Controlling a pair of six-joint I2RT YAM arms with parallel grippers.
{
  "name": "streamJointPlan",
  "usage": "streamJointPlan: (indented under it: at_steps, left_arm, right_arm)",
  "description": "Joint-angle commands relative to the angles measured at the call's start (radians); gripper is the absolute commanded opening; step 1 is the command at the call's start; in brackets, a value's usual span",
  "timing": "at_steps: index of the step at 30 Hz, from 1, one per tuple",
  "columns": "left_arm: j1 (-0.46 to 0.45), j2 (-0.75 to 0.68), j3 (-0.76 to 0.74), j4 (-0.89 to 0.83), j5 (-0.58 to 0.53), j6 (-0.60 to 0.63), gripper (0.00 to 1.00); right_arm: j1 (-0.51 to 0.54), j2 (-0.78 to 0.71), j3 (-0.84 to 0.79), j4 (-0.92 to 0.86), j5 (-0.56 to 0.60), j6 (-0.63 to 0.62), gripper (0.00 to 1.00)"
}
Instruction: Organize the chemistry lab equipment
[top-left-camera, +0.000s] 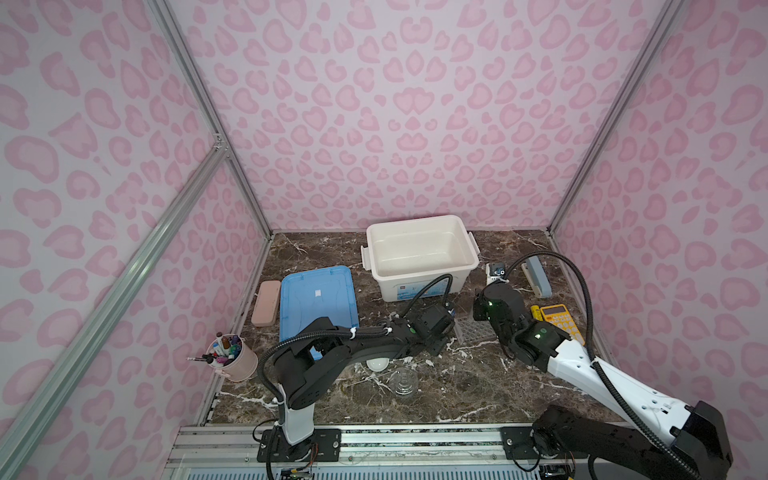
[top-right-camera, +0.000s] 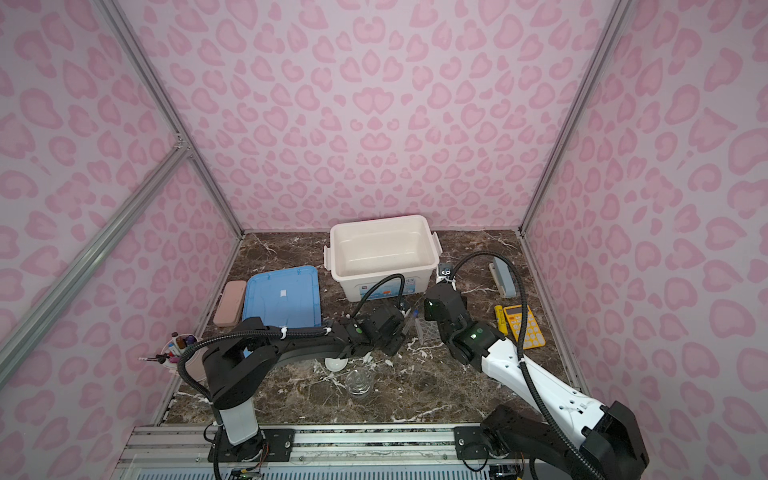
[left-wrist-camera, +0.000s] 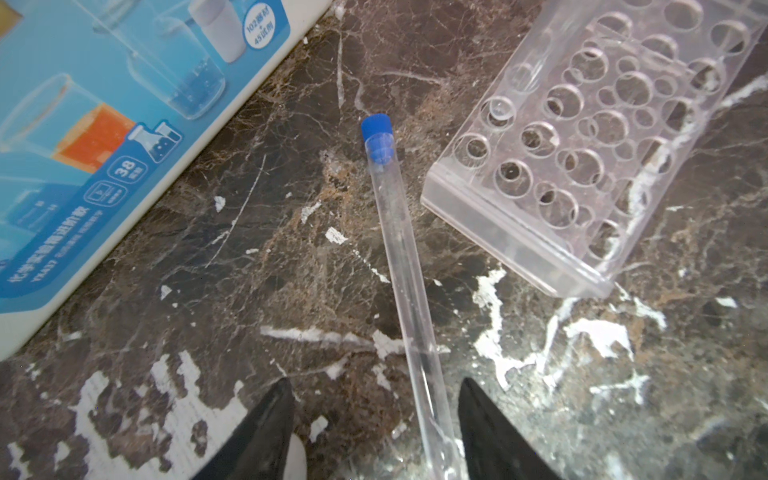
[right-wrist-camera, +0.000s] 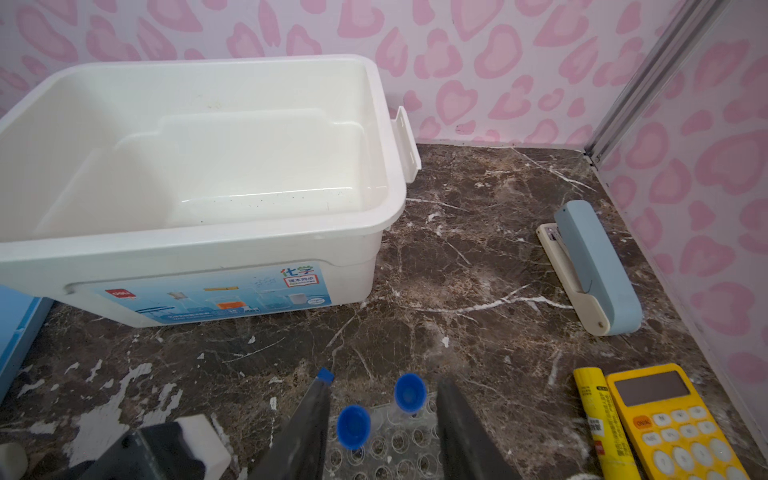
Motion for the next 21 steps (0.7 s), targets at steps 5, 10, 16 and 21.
streamJointPlan:
  at_steps: [5,10,16,21]
  left_arm:
    - [0.000,0.037,0.038,-0.033,-0.006,-0.020,0.62]
    - [-0.001,0.058,0.059,-0.051,-0.017,-0.028,0.59]
    - [-0.001,0.083,0.079,-0.075,-0.029,-0.033,0.55]
    - [-0.001,0.097,0.081,-0.081,-0.029,-0.040,0.53]
  right_arm:
    - [-0.046,-0.008,0.004,-0.015,-0.111,0.007,0.44]
    - [-0.046,0.008,0.008,-0.019,-0.146,0.000,0.43]
    - [-0.053,0.016,0.006,-0.006,-0.174,0.002,0.43]
    - [-0.077,0.007,-0.003,0.001,-0.208,0.018,0.43]
